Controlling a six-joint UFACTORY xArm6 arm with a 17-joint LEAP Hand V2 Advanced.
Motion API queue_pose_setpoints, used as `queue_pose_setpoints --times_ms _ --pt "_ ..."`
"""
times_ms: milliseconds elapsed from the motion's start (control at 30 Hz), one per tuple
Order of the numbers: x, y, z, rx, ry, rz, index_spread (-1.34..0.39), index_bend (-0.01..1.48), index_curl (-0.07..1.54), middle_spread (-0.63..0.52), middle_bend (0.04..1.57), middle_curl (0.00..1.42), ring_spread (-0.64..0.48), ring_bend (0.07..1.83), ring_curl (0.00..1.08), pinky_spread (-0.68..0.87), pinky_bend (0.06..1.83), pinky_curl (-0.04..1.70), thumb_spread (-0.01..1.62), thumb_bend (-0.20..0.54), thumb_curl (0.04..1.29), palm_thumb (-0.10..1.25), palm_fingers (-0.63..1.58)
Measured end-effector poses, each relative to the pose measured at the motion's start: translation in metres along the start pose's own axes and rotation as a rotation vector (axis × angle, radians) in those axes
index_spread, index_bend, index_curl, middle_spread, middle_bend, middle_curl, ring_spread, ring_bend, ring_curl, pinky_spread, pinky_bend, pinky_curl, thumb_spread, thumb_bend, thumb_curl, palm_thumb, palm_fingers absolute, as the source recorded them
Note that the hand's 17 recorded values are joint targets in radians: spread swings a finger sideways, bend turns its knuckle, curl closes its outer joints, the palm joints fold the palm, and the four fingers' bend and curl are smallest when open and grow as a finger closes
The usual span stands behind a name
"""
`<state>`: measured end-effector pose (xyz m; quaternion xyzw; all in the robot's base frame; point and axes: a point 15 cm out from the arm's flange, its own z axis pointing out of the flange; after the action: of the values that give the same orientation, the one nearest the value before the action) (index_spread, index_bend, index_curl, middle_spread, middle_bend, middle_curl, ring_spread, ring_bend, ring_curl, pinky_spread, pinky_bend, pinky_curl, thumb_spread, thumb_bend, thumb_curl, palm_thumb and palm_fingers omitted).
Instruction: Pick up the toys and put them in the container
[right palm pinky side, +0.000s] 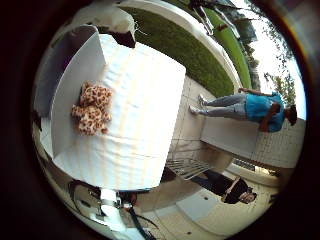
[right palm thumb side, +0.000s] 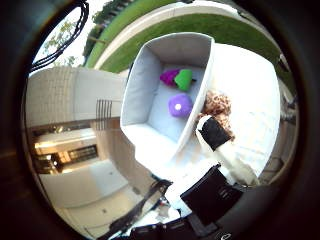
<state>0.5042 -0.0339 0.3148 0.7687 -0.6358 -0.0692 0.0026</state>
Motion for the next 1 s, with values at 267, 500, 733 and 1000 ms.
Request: queue_pose_setpoints --times_ms 267,500,733,1000 --pt "0.015 0.009 0.080 -0.161 -0.056 0.024 -0.29 0.15 0.22 0.10 0.18 0.34 0.28 0.47 0.31 0.48 0.62 0.45 1.14 -0.030 0.39 0.68 -0.01" --pt "-0.011 0.015 0.122 -0.248 -0.071 -0.018 -0.26 0.15 0.22 0.12 0.18 0.33 0.29 0.45 0.30 0.47 0.61 0.42 1.14 -0.032 0.38 0.65 -0.01" --pt "-0.029 0.014 0.156 -0.305 -0.072 -0.042 -0.10 0.17 0.23 0.12 0.18 0.33 0.30 0.51 0.31 0.48 0.65 0.39 1.14 -0.028 0.37 0.64 0.18" --pt "-0.035 0.019 0.171 -0.350 -0.058 -0.052 -0.17 0.04 0.14 -0.01 0.48 0.43 0.20 0.90 0.40 0.47 0.93 0.45 1.13 -0.010 0.38 0.71 0.92"
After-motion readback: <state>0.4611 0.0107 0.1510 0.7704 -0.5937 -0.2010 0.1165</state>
